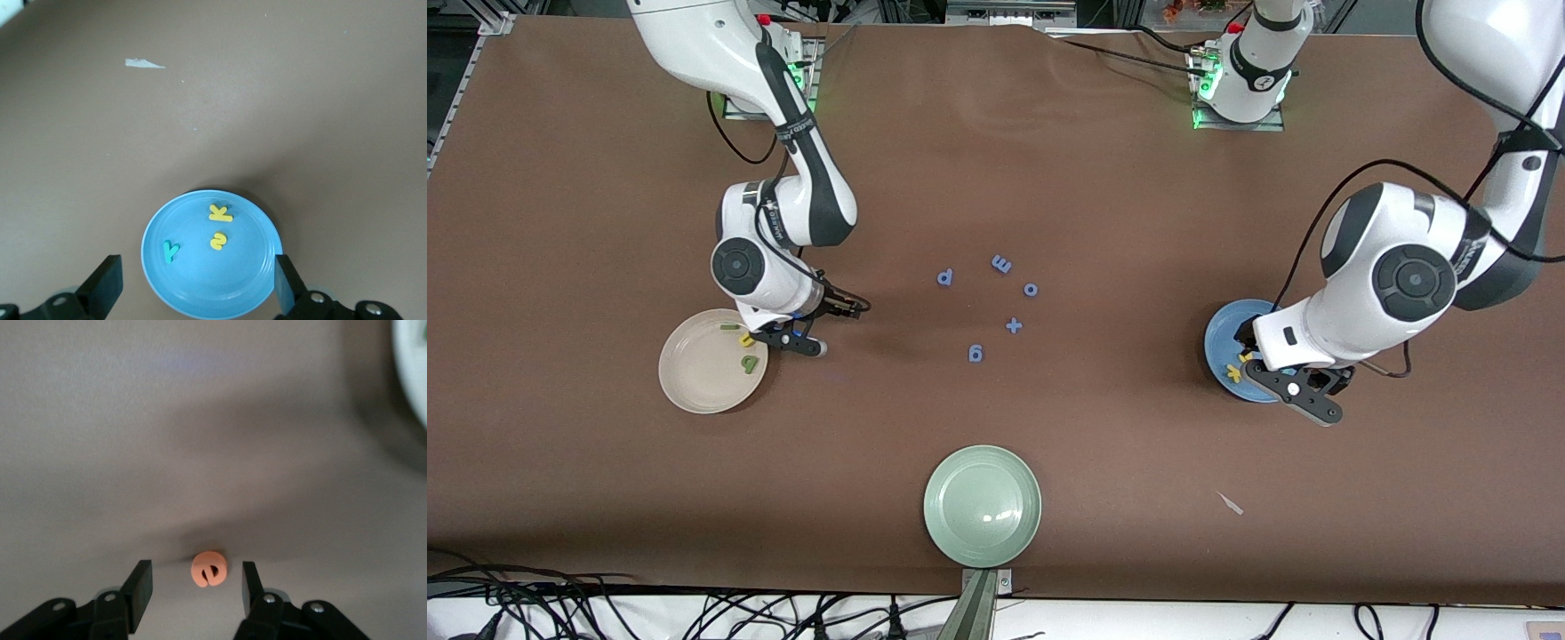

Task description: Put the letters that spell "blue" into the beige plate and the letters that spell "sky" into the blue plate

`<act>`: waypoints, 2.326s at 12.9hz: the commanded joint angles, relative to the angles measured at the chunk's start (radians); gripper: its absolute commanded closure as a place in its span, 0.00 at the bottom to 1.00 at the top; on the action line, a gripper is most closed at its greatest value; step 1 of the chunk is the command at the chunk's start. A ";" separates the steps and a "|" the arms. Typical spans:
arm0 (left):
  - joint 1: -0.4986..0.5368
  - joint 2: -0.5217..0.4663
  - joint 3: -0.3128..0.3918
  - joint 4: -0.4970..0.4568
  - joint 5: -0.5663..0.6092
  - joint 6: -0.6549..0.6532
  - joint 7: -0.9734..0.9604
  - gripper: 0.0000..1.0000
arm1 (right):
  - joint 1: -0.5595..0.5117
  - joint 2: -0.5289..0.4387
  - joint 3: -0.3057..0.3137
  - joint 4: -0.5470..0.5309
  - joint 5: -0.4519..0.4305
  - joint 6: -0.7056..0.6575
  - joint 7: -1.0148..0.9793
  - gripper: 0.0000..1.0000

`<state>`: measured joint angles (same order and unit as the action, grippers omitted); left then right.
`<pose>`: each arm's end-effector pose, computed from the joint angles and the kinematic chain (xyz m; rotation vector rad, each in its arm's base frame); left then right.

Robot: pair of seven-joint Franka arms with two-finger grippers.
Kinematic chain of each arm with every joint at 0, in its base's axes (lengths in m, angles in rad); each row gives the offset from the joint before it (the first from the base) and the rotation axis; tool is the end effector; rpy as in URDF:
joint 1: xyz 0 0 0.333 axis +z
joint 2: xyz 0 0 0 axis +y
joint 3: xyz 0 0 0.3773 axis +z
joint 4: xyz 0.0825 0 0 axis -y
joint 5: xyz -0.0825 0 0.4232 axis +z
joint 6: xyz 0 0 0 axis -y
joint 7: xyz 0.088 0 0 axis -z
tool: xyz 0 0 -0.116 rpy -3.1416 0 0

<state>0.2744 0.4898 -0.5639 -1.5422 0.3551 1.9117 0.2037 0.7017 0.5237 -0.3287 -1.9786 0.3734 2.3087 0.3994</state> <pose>0.7285 -0.1187 0.4301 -2.9389 0.8630 0.0541 0.5964 0.2518 0.2136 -3.0735 0.4202 0.2637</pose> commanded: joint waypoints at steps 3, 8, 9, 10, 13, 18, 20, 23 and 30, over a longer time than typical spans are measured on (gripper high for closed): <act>0.006 -0.109 -0.001 0.068 -0.091 -0.152 0.000 0.00 | 0.038 -0.039 0.000 -0.074 0.012 0.034 0.042 0.38; 0.037 -0.137 -0.001 0.139 -0.128 -0.244 0.010 0.00 | 0.038 -0.030 -0.001 -0.078 0.007 0.058 0.033 0.38; 0.039 -0.138 0.002 0.142 -0.128 -0.241 0.010 0.00 | 0.038 -0.028 -0.003 -0.078 0.006 0.060 0.029 0.38; 0.060 -0.140 0.004 0.166 -0.140 -0.244 0.010 0.00 | 0.038 -0.022 -0.003 -0.078 -0.001 0.066 0.025 0.38; 0.127 -0.142 0.004 0.259 -0.243 -0.241 0.005 0.00 | 0.036 -0.005 -0.003 -0.078 -0.002 0.103 0.024 0.38; 0.079 -0.184 0.013 0.284 -0.251 -0.296 -0.009 0.00 | 0.035 -0.007 -0.009 -0.078 -0.001 0.098 0.007 0.39; -0.033 -0.192 0.111 0.284 -0.245 -0.329 -0.097 0.00 | 0.035 -0.008 -0.009 -0.078 -0.001 0.095 0.007 0.40; -0.162 -0.244 0.286 0.248 -0.251 -0.336 -0.127 0.00 | 0.035 -0.008 -0.010 -0.078 -0.001 0.095 0.006 0.45; -0.325 -0.449 0.524 -0.062 -0.413 -0.214 -0.139 0.00 | 0.033 -0.007 -0.010 -0.078 0.001 0.097 -0.002 0.59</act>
<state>-0.0299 0.1284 -0.0757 -1.4699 -0.0182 1.6032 0.0742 0.7307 0.5297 -0.3346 -2.0392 0.3727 2.3931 0.4140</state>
